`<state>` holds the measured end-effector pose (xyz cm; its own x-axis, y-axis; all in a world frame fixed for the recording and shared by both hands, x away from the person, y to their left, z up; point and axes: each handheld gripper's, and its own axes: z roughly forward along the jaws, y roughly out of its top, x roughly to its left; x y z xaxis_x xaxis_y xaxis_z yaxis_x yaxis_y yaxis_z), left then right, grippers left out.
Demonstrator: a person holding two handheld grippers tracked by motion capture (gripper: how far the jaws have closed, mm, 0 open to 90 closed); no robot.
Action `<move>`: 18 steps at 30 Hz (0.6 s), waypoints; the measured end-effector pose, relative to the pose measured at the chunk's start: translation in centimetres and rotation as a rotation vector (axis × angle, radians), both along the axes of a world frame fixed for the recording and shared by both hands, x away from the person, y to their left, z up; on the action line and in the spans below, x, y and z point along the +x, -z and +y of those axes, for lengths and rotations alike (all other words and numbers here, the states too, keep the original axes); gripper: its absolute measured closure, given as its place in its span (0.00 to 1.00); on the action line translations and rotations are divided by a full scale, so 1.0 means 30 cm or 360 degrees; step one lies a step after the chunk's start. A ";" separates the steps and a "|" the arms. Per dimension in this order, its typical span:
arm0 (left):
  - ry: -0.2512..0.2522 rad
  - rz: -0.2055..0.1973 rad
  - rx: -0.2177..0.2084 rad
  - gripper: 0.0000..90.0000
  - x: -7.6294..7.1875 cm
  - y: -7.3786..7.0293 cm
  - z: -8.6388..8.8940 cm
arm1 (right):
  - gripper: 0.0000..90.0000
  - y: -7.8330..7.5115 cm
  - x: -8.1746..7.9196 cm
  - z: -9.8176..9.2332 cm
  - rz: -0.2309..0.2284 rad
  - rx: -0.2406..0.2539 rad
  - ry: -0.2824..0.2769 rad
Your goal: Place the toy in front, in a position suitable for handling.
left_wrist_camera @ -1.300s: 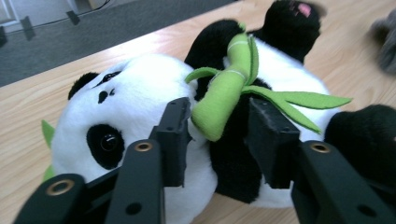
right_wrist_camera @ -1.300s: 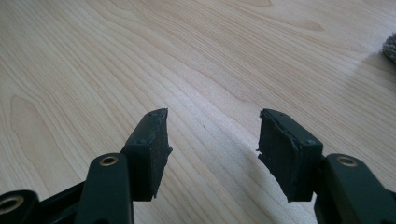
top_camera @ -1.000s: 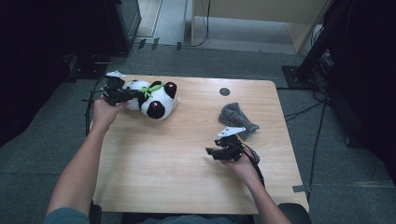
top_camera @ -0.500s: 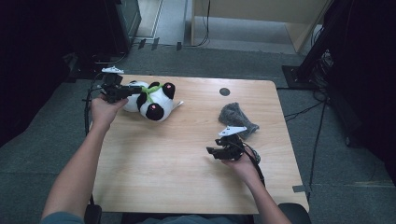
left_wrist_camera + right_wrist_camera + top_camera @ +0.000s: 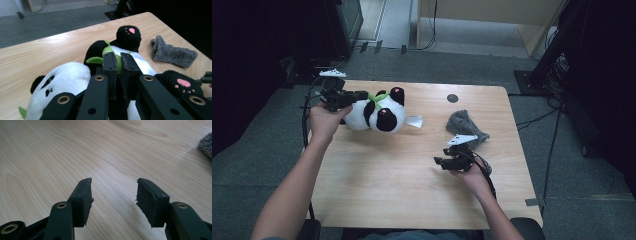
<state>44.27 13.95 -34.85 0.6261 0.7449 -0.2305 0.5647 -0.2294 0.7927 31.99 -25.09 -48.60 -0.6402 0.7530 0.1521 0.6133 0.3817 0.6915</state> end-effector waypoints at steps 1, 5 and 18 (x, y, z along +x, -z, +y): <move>-0.0002 0.0008 -0.0017 0.93 -0.011 -0.004 -0.007 | 0.52 -0.001 0.001 -0.002 0.0002 0.0008 -0.0002; 0.0020 0.0027 -0.0038 0.93 -0.051 -0.009 -0.034 | 0.52 -0.008 0.006 -0.017 0.0041 0.0055 0.0001; 0.0066 0.0048 -0.0058 0.93 -0.164 0.002 -0.137 | 0.50 -0.025 0.003 -0.041 -0.0019 0.0059 0.0041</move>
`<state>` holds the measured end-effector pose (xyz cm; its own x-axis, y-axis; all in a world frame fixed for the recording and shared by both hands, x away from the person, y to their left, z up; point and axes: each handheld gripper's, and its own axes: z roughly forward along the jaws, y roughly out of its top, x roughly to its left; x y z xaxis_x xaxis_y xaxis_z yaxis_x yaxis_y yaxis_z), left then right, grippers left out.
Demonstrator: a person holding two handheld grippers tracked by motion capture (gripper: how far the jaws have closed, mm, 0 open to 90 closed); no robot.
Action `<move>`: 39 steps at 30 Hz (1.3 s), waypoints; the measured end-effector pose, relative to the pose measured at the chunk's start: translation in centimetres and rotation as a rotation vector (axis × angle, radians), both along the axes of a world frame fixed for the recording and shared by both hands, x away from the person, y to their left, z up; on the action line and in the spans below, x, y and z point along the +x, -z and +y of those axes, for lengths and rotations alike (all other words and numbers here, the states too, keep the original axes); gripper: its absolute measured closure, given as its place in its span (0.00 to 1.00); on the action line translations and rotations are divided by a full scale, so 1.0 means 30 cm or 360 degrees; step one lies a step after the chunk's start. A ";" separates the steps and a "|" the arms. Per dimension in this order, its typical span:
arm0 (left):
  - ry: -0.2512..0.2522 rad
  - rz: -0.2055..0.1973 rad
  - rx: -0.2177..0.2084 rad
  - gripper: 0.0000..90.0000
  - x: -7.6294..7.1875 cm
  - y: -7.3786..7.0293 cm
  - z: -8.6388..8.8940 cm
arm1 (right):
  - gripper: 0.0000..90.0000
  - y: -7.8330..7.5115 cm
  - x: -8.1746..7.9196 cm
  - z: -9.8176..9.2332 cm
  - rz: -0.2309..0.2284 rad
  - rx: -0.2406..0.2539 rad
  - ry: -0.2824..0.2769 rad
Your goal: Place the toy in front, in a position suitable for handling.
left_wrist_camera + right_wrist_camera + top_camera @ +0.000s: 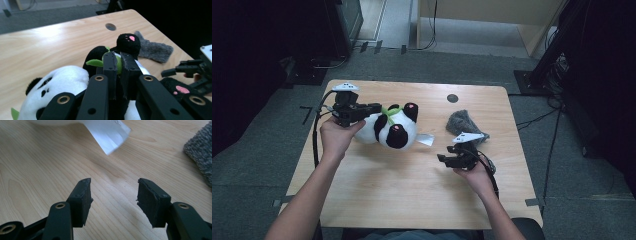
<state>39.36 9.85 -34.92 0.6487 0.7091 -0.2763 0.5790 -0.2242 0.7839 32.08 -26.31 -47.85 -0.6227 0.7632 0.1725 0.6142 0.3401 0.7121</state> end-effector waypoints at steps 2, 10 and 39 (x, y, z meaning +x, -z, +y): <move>0.0002 -0.0007 0.0015 0.93 -0.012 0.014 -0.017 | 0.50 -0.002 -0.001 -0.004 -0.0003 0.0001 0.0006; 0.0017 0.0009 -0.0058 0.93 -0.058 0.049 -0.068 | 0.50 -0.008 -0.002 -0.012 -0.0023 0.0017 0.0014; 0.0319 -0.0062 -0.0040 0.52 -0.111 0.167 -0.109 | 0.50 -0.017 -0.004 -0.016 -0.0080 0.0025 0.0018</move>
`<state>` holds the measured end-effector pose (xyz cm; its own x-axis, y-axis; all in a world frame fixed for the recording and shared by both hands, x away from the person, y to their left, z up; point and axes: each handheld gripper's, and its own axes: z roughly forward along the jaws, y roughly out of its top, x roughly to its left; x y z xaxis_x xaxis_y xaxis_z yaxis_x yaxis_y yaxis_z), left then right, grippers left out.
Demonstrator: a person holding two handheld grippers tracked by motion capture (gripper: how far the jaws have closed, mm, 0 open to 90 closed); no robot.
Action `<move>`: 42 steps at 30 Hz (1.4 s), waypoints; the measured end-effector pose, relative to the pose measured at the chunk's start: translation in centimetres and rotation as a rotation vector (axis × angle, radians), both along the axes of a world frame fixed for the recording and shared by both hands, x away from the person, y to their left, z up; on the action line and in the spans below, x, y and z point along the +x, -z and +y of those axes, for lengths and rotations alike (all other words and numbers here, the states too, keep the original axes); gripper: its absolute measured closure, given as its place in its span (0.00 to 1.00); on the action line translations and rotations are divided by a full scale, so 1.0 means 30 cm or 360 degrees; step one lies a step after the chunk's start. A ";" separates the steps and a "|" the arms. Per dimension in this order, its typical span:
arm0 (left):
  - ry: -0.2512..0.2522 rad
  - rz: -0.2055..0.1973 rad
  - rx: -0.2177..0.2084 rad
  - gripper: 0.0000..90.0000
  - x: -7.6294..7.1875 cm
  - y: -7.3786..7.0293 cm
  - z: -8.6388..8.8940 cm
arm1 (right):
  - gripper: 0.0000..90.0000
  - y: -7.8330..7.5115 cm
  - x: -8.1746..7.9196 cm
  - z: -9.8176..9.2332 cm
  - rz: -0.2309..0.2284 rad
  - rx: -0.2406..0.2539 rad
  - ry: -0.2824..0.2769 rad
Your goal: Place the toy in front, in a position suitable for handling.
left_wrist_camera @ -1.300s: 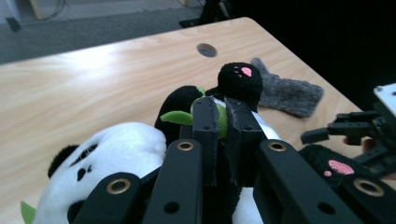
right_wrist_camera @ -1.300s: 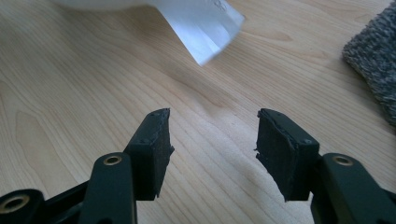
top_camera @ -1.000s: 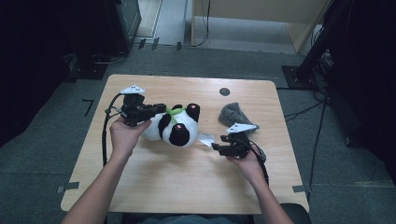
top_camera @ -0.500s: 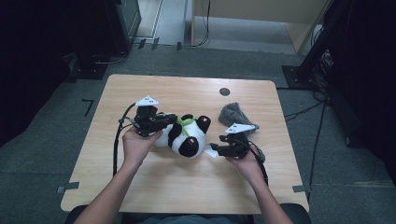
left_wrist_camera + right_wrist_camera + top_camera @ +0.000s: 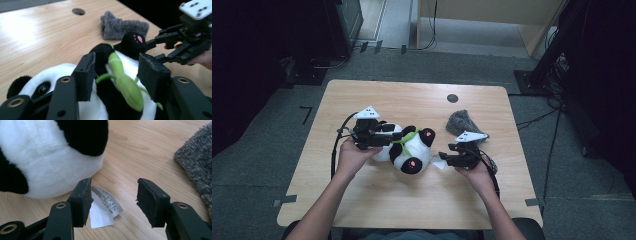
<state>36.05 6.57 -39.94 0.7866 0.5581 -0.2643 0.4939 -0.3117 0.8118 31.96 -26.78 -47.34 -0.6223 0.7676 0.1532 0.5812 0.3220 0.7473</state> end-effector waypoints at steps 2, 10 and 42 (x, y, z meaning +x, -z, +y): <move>0.0022 -0.0006 -0.0026 0.49 0.002 -0.002 0.017 | 0.50 -0.001 0.001 -0.004 -0.0003 0.0002 0.0009; 0.0048 -0.0058 -0.0043 0.42 0.005 0.003 0.109 | 0.50 -0.023 0.007 -0.034 -0.0033 0.0014 0.0041; -0.0108 0.0014 0.0040 0.20 -0.049 0.234 0.400 | 0.44 -0.060 0.130 -0.175 -0.0124 -0.0018 0.0172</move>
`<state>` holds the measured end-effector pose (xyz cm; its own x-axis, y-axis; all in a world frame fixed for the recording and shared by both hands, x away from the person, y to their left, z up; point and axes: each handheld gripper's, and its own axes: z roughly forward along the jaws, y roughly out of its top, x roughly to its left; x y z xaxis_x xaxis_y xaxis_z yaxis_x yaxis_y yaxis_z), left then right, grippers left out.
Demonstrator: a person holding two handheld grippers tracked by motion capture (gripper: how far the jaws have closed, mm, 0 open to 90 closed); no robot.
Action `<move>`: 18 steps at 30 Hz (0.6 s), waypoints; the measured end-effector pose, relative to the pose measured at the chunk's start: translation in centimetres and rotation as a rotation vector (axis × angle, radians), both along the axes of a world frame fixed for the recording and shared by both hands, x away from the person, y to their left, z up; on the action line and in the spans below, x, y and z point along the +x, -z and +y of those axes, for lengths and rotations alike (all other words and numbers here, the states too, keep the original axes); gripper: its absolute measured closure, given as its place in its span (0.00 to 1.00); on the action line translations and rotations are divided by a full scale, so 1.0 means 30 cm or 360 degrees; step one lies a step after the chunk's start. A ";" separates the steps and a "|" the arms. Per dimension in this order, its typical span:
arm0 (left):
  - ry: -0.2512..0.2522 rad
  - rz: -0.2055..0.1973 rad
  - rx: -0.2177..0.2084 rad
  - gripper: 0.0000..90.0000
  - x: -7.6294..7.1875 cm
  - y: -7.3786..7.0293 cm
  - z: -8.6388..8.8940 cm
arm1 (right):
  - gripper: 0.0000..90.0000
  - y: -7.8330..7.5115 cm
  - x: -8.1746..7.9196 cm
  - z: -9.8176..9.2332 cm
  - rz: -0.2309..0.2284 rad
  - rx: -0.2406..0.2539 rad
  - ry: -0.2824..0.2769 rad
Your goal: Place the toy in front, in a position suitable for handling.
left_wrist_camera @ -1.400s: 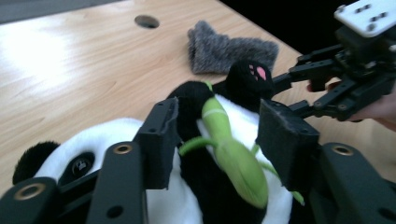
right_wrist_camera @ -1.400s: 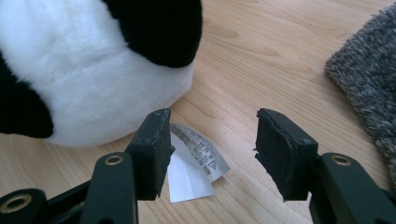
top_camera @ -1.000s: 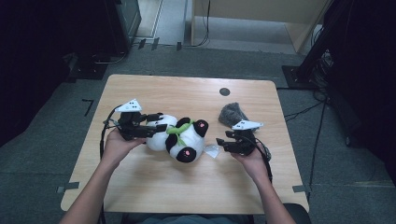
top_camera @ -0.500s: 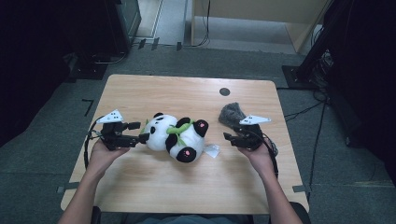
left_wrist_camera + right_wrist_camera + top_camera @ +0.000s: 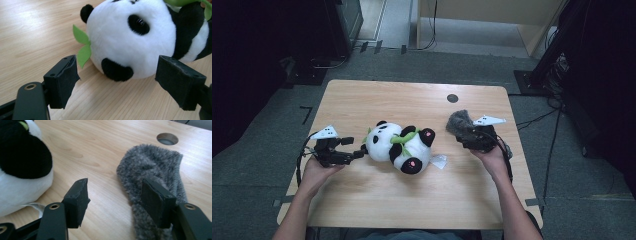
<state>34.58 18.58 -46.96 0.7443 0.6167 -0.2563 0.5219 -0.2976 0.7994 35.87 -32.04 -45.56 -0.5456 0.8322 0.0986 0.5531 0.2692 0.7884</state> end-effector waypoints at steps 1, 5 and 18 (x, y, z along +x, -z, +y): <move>0.0002 0.0000 0.0007 0.20 -0.003 0.007 0.004 | 0.44 -0.002 0.006 -0.003 0.0007 -0.0001 0.0005; -0.0013 0.0006 0.0022 0.19 -0.012 0.029 0.020 | 0.44 -0.014 0.036 -0.021 -0.0008 -0.0019 0.0033; 0.0023 -0.0014 -0.0030 0.19 0.011 0.052 -0.007 | 0.44 -0.020 0.086 -0.125 -0.0028 0.0026 0.0164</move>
